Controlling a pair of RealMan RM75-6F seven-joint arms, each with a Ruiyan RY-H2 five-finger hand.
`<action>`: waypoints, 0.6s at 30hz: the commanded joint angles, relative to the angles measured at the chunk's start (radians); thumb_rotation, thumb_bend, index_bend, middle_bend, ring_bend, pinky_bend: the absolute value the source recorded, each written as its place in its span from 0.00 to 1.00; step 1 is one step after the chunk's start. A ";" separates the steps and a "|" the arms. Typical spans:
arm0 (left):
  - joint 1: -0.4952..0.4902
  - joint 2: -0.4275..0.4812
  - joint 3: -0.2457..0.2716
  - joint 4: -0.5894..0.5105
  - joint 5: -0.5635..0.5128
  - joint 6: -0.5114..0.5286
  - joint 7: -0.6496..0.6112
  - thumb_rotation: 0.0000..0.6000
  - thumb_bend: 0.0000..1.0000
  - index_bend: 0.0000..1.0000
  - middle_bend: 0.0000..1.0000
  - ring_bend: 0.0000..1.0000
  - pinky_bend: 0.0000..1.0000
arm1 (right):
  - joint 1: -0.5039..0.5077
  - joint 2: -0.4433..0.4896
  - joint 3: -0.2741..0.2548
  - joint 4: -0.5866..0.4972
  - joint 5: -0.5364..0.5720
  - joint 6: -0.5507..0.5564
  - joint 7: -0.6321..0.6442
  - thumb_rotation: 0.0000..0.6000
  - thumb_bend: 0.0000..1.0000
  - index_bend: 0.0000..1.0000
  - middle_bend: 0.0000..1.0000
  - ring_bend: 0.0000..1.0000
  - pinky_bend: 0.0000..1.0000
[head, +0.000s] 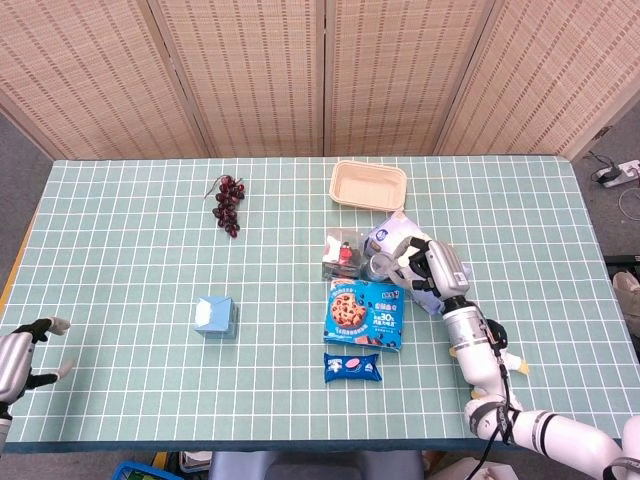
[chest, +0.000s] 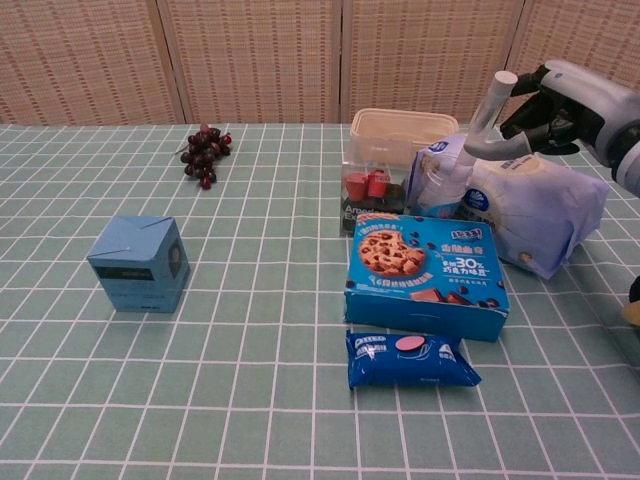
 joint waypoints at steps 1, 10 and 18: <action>0.000 0.001 0.000 0.000 0.001 0.001 -0.001 1.00 0.22 0.44 0.40 0.42 0.58 | 0.000 -0.006 0.000 0.008 -0.007 0.005 0.002 1.00 0.35 0.55 1.00 1.00 1.00; 0.000 -0.001 0.001 0.000 0.001 0.000 0.005 1.00 0.22 0.44 0.41 0.42 0.58 | -0.004 0.009 -0.008 0.007 -0.020 -0.001 -0.001 1.00 0.00 0.31 1.00 1.00 1.00; -0.003 -0.003 0.001 0.002 -0.002 -0.006 0.012 1.00 0.22 0.44 0.40 0.42 0.58 | -0.055 0.074 -0.034 -0.066 -0.102 0.099 -0.029 1.00 0.00 0.24 1.00 1.00 1.00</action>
